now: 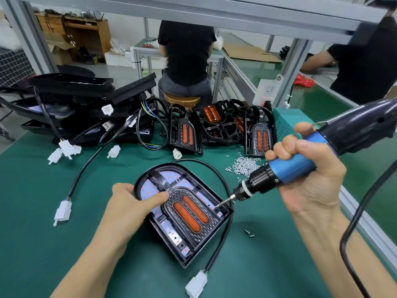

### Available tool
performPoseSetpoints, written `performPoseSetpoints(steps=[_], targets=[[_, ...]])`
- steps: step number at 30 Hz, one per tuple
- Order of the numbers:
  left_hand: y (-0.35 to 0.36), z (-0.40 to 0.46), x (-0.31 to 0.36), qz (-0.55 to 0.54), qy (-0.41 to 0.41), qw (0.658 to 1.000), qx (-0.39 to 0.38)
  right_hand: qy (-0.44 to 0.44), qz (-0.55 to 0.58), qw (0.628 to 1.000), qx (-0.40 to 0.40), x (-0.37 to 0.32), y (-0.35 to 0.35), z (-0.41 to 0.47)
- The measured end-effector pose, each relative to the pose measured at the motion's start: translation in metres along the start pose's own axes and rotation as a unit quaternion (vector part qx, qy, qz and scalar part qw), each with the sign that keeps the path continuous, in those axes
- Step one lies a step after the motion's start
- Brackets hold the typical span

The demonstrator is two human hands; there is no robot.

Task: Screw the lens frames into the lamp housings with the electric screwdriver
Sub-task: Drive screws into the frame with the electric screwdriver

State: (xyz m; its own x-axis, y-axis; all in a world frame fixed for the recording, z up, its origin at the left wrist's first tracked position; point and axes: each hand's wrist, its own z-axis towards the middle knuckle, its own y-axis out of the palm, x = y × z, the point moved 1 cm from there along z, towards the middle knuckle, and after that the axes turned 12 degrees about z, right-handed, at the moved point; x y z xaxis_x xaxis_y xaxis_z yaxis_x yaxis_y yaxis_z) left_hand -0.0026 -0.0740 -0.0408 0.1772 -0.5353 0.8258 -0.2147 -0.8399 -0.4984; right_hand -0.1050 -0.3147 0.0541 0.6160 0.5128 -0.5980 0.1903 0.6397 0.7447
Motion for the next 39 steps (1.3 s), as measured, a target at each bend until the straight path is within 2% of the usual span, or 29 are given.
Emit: performPoseSetpoints(steps=[4, 9, 22, 31, 39], targets=[[0.008, 0.002, 0.000, -0.083, -0.007, 0.996, -0.031, 0.000, -0.015, 1.000, -0.003, 0.000, -0.001, 0.001], [0.014, 0.004, -0.004, -0.130, -0.001, 0.991, -0.022, 0.005, -0.023, 1.000, -0.002, -0.001, -0.002, 0.002], [0.024, 0.004, -0.003, -0.159, 0.028, 0.987, 0.010, 0.029, -0.050, 0.998, -0.040, 0.011, -0.001, 0.005], [0.028, 0.008, -0.003, -0.161, 0.017, 0.987, 0.010, 0.041, -0.104, 0.982, -0.150, 0.024, 0.012, 0.012], [0.029, 0.010, 0.000, -0.163, 0.008, 0.987, 0.006, 0.076, -0.095, 0.975, -0.184, 0.023, 0.009, 0.017]])
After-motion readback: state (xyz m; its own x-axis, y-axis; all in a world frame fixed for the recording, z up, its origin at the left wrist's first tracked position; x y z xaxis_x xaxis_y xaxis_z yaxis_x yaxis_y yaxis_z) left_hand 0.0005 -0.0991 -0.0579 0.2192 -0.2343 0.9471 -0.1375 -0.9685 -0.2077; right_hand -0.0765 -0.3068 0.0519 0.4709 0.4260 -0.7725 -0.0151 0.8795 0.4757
